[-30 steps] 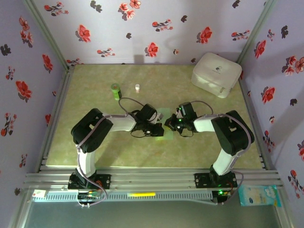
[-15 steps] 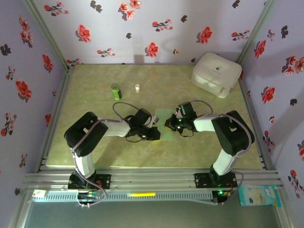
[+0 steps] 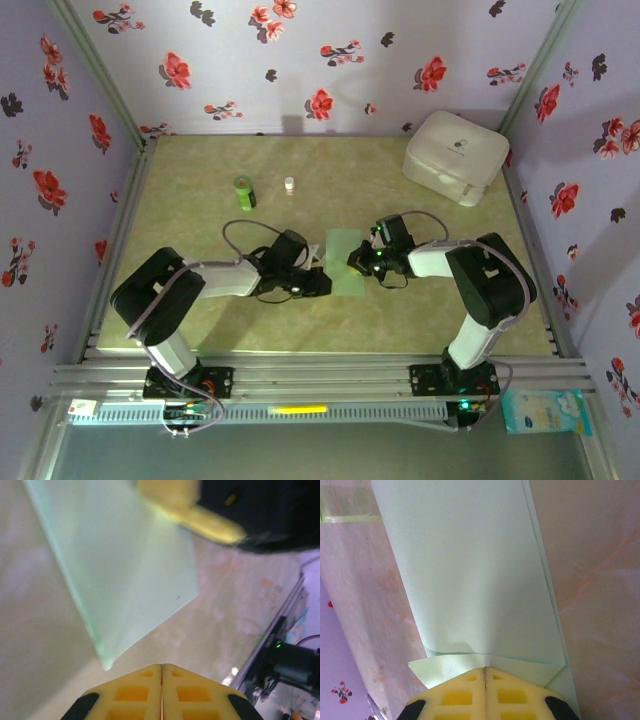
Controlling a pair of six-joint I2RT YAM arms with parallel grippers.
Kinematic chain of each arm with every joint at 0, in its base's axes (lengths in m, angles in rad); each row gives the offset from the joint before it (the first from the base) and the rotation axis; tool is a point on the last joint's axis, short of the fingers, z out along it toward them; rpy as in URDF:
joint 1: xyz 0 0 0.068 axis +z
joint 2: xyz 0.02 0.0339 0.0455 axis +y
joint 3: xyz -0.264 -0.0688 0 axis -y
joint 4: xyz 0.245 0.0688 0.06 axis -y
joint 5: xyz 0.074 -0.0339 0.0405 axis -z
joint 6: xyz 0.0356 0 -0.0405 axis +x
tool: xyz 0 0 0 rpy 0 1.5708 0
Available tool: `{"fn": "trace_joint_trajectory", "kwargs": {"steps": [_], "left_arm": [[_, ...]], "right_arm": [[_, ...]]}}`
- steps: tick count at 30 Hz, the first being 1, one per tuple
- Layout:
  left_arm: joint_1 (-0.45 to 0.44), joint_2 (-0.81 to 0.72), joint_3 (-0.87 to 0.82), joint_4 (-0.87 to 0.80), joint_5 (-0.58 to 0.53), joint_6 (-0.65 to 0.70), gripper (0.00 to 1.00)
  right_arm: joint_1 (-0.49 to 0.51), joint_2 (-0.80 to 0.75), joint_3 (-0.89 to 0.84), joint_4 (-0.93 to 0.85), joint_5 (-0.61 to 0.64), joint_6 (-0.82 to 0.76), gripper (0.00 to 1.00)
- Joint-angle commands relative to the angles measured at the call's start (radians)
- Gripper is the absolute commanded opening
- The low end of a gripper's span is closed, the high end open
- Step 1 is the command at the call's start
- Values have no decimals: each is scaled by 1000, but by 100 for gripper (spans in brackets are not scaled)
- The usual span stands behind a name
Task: Fold a paper plane with a square sheet of paper (pick it up from the middle)
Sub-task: Fold the triangle a second time at the center of the table.
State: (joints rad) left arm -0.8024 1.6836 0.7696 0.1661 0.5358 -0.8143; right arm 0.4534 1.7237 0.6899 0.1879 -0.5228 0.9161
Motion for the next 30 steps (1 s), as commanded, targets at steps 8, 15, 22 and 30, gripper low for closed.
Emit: {"fn": "trace_joint_trajectory", "kwargs": {"steps": [8, 15, 22, 30], "left_arm": [[34, 174, 165, 27, 39, -13, 6], [33, 236, 149, -74, -17, 27, 3], [32, 243, 76, -71, -37, 22, 0], [32, 234, 72, -60, -41, 11, 0]], "right_arm": [[-9, 20, -28, -100, 71, 3, 0], [-8, 4, -9, -91, 34, 7, 0], [-6, -90, 104, -234, 36, -70, 1], [60, -79, 81, -155, -48, -41, 1]]}}
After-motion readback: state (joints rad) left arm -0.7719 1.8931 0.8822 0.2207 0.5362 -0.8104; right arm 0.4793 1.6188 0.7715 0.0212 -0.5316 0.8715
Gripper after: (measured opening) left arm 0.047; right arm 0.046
